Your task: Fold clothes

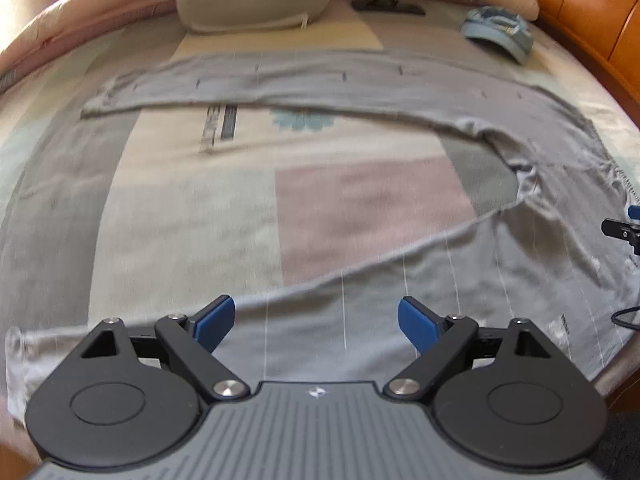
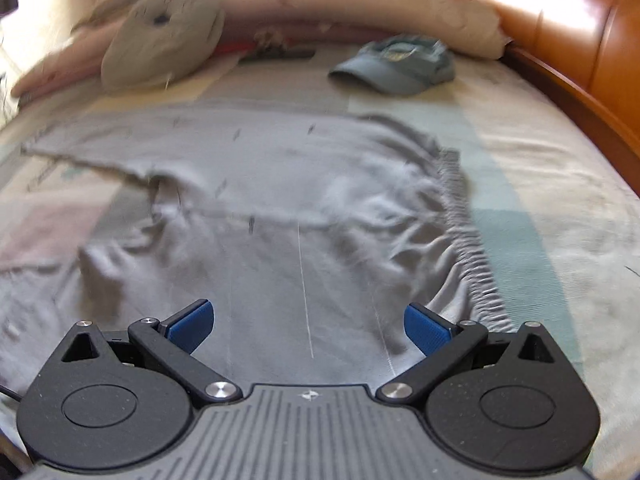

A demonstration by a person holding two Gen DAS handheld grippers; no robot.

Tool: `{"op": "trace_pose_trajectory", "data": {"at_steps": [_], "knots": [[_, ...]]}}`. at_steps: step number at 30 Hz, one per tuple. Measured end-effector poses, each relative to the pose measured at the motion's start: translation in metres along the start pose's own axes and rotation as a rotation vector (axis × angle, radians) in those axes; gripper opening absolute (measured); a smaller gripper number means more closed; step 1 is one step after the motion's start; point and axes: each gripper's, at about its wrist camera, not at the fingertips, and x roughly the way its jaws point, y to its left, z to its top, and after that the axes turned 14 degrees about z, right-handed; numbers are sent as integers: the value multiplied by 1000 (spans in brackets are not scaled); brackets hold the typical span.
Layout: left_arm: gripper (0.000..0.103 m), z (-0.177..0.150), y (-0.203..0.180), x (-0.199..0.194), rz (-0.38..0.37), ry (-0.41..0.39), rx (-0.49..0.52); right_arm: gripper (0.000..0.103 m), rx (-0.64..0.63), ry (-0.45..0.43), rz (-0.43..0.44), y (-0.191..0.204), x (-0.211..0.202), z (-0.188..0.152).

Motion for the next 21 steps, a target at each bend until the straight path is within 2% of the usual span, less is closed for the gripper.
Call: {"op": "trace_pose_trajectory", "data": {"at_steps": [5, 12, 17, 21], "knots": [[89, -12, -2, 2, 54, 70, -66, 103, -71, 44, 35, 1, 7, 8], [89, -11, 8, -3, 55, 43, -81, 103, -109, 67, 170, 25, 21, 30], [89, -4, 31, 15, 50, 40, -73, 103, -95, 105, 124, 41, 30, 22], [89, 29, 47, 29, 30, -20, -15, 103, -35, 109, 41, 47, 25, 11]]}}
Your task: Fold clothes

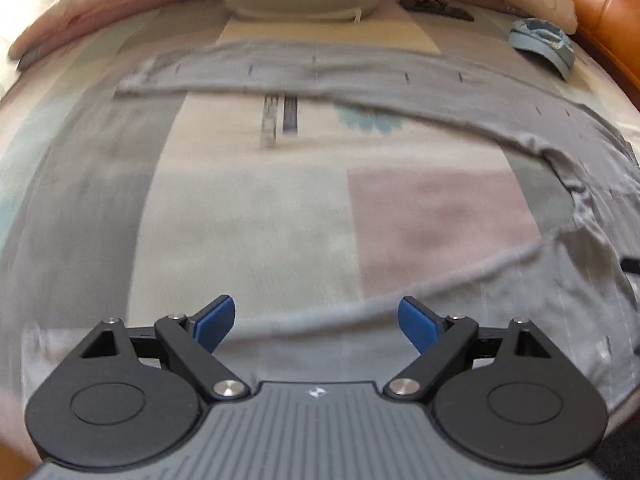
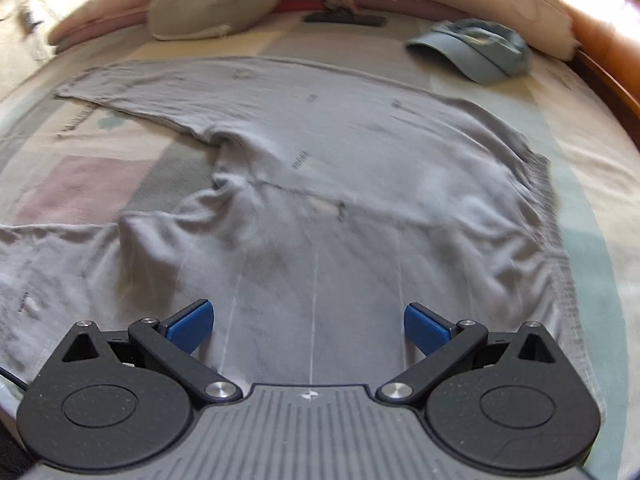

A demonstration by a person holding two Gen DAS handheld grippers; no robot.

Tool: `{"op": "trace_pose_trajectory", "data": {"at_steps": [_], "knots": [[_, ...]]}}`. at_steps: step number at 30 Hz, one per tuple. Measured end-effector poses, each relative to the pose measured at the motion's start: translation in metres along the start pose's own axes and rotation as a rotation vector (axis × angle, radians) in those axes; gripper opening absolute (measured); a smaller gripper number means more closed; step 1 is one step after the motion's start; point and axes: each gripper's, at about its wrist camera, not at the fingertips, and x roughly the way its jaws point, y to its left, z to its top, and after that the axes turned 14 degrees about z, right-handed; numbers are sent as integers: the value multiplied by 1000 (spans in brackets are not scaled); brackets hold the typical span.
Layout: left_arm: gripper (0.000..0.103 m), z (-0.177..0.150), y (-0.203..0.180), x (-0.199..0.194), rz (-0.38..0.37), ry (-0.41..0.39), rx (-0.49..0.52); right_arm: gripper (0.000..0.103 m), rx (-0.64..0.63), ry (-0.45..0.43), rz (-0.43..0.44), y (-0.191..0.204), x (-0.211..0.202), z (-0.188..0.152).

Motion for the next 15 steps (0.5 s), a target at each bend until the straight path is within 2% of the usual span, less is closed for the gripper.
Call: {"op": "trace_pose_trajectory", "data": {"at_steps": [7, 11, 15], "knots": [[89, 72, 11, 32, -115, -174, 155, 103, 191, -54, -121, 21, -12, -15], [89, 121, 5, 63, -136, -203, 217, 103, 266, -94, -127, 40, -25, -21], [89, 163, -12, 91, -159, -210, 241, 103, 271, -99, -176, 55, -29, -16]]}}
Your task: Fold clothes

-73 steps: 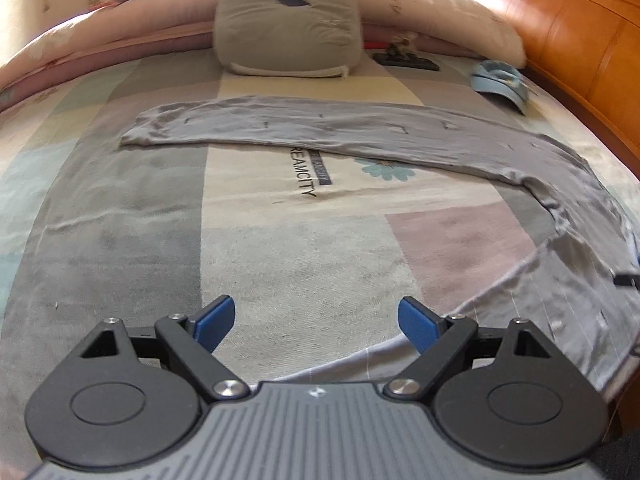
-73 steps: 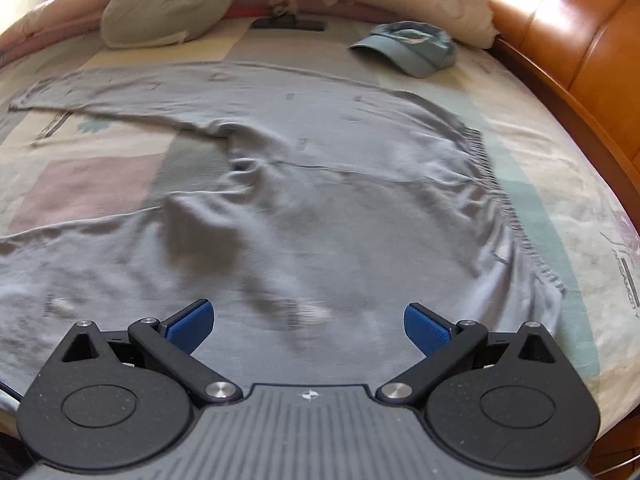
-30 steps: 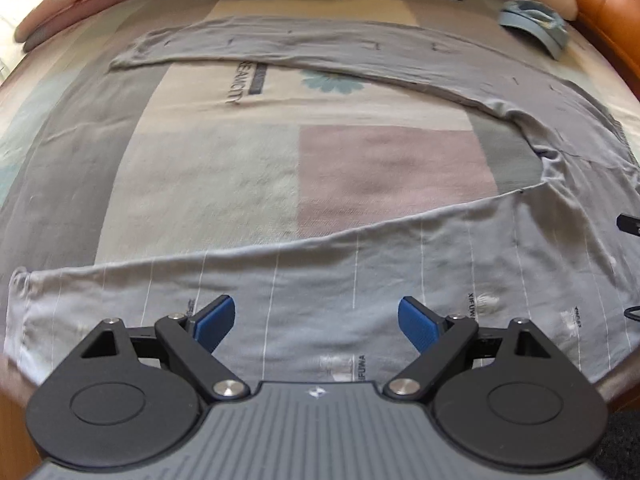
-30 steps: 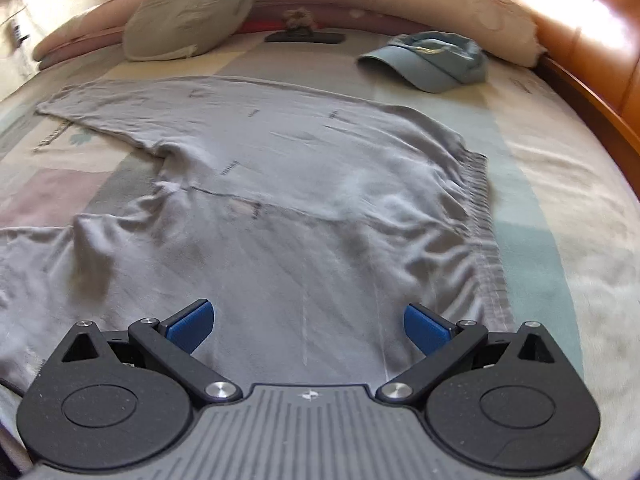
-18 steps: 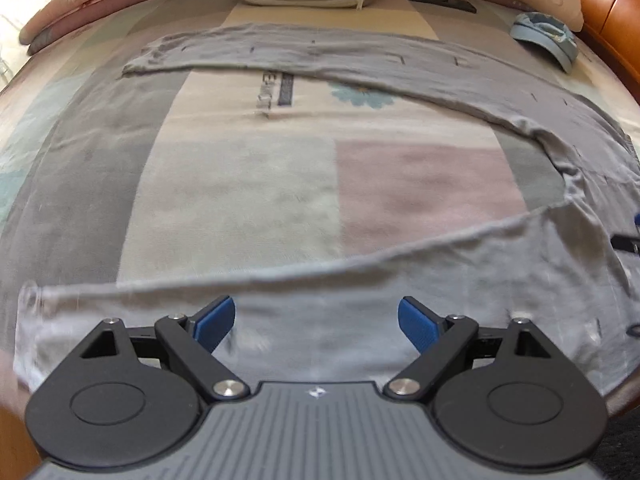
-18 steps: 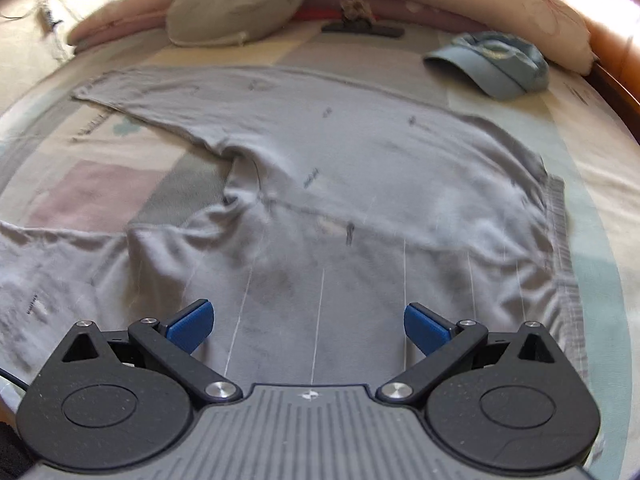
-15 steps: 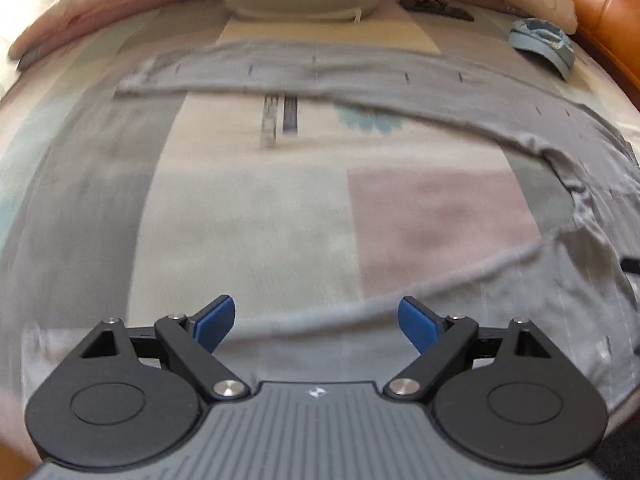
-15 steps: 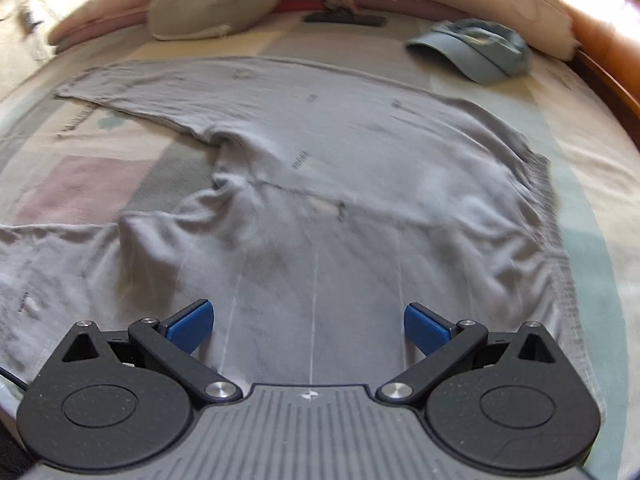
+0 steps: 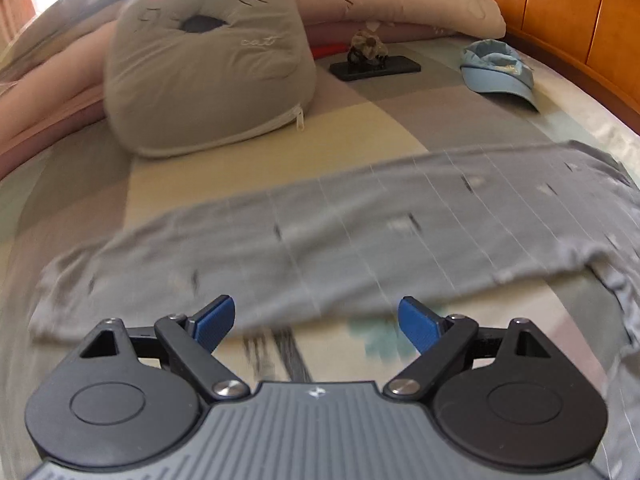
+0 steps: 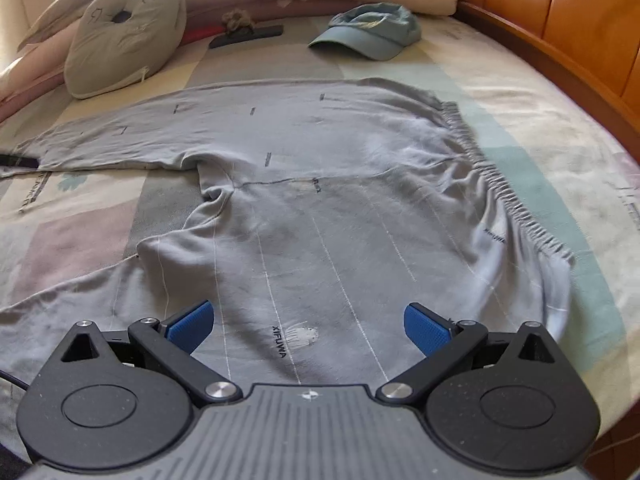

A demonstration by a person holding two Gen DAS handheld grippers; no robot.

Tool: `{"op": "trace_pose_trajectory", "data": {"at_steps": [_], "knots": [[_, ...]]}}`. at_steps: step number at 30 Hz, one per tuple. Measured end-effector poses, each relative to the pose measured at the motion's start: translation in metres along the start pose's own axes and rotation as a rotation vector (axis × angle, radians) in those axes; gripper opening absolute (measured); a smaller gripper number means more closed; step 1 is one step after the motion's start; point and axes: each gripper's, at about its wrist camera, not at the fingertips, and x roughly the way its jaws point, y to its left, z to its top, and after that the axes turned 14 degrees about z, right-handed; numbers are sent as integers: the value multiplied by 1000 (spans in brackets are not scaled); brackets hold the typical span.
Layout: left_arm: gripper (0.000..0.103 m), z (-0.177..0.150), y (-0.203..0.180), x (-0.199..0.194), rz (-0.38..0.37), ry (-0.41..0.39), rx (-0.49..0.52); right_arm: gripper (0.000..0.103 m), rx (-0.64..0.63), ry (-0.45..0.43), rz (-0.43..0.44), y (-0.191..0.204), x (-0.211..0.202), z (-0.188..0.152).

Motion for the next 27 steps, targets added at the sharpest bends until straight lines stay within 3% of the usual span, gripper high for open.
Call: {"op": "trace_pose_trajectory", "data": {"at_steps": [6, 11, 17, 27], "knots": [[89, 28, -13, 49, -53, 28, 16, 103, -24, 120, -55, 18, 34, 2], [92, 24, -22, 80, -91, 53, 52, 103, -7, 158, -51, 28, 42, 5], [95, 18, -16, 81, -140, 32, 55, 103, 64, 169, -83, 25, 48, 10], [99, 13, -16, 82, -148, 15, 43, 103, 86, 204, -126, 32, 48, 9]]}}
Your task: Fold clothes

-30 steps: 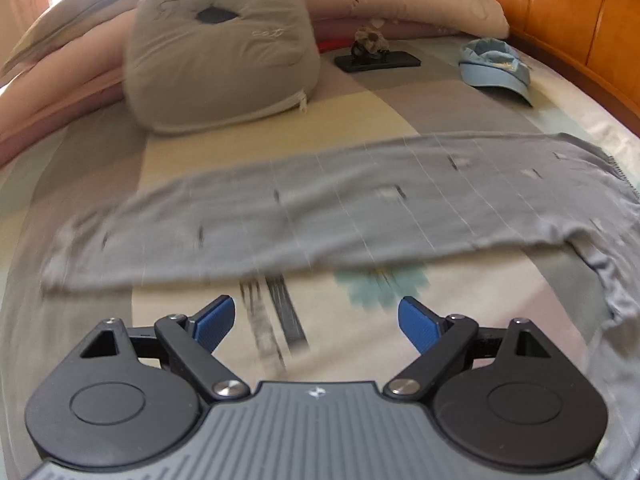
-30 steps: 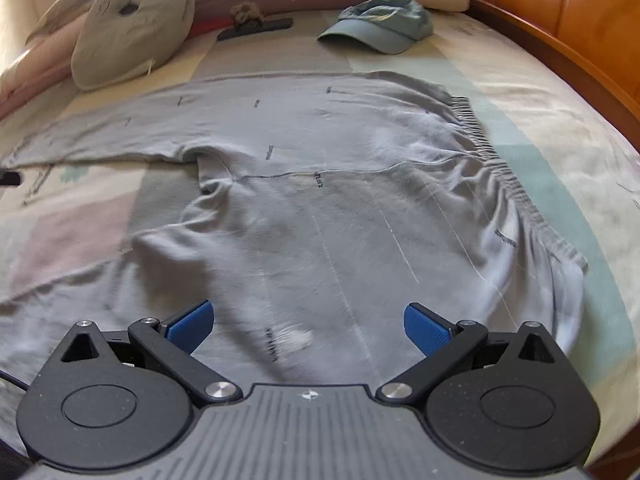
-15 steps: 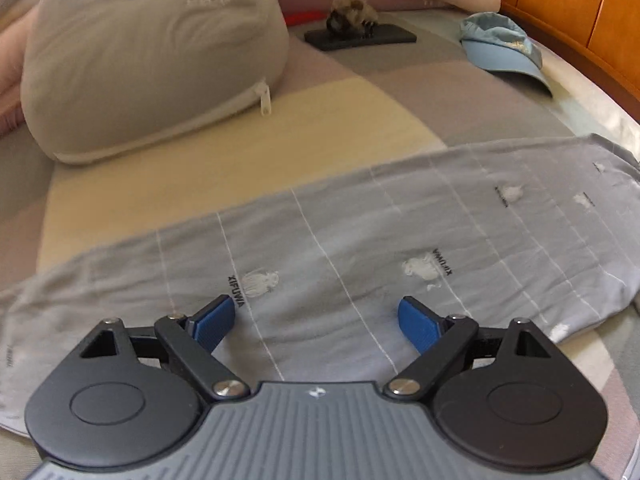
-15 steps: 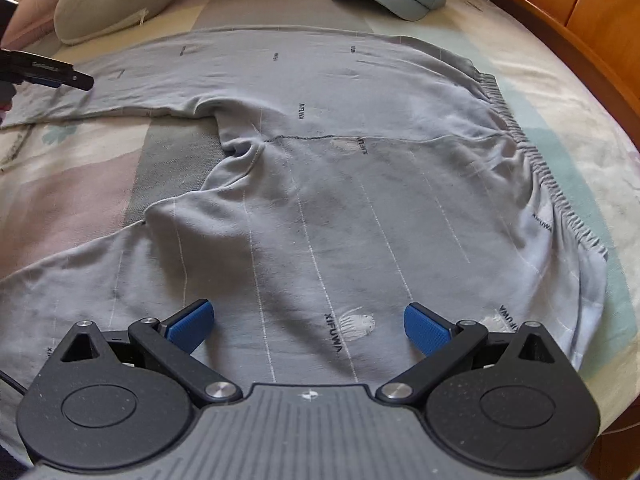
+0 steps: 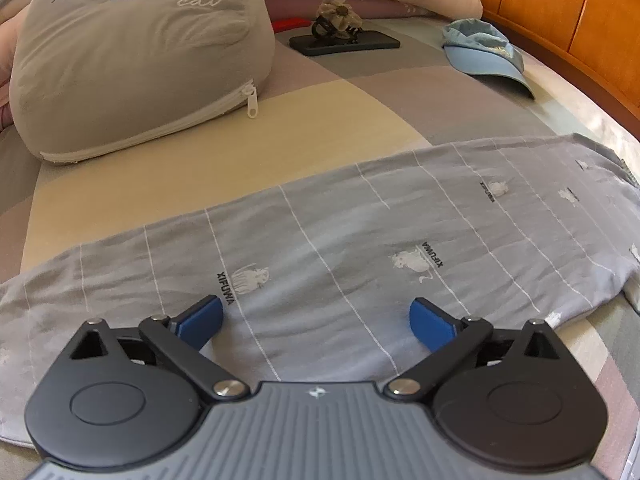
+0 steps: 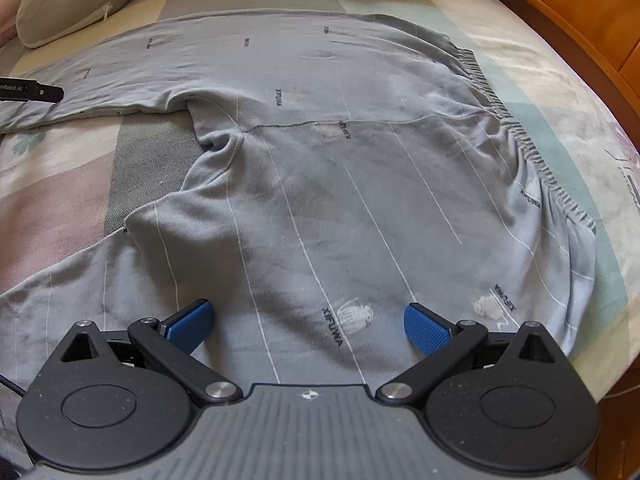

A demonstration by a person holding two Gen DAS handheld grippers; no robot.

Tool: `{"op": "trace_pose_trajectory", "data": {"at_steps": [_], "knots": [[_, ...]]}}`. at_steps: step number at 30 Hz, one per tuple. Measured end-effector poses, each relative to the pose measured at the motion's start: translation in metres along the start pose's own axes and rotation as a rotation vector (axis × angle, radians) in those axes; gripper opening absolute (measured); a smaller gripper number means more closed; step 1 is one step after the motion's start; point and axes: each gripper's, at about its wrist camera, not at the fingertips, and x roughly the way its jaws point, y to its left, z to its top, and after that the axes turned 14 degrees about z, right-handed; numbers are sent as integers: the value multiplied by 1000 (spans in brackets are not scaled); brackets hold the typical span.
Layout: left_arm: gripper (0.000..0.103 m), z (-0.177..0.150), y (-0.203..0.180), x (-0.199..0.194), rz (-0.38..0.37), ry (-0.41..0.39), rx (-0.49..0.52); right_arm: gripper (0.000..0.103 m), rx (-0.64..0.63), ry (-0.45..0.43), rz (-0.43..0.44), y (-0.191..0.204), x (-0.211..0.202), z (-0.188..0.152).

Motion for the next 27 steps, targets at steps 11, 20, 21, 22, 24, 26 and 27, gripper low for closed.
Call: {"op": "trace_pose_trajectory", "data": {"at_steps": [11, 20, 21, 22, 24, 26, 27], "knots": [[100, -1, 3, -4, 2, 22, -17, 103, 10, 2, 6, -1, 0, 0], [100, -11, 11, -57, 62, -43, -14, 103, -121, -142, 13, 10, -17, 11], [100, -10, 10, -61, 65, -45, -7, 103, -144, -165, 31, 12, -20, 14], [100, -7, 7, -63, 72, -47, 4, 103, -159, -176, 39, 13, -20, 15], [100, 0, -1, -64, 83, -50, 26, 103, -184, -190, 50, 15, -20, 18], [100, 10, -12, -64, 88, -54, 50, 103, -187, -184, 59, 12, -17, 18], [100, 15, -19, -62, 79, -60, 61, 103, -179, -183, 62, 8, -16, 17]]}}
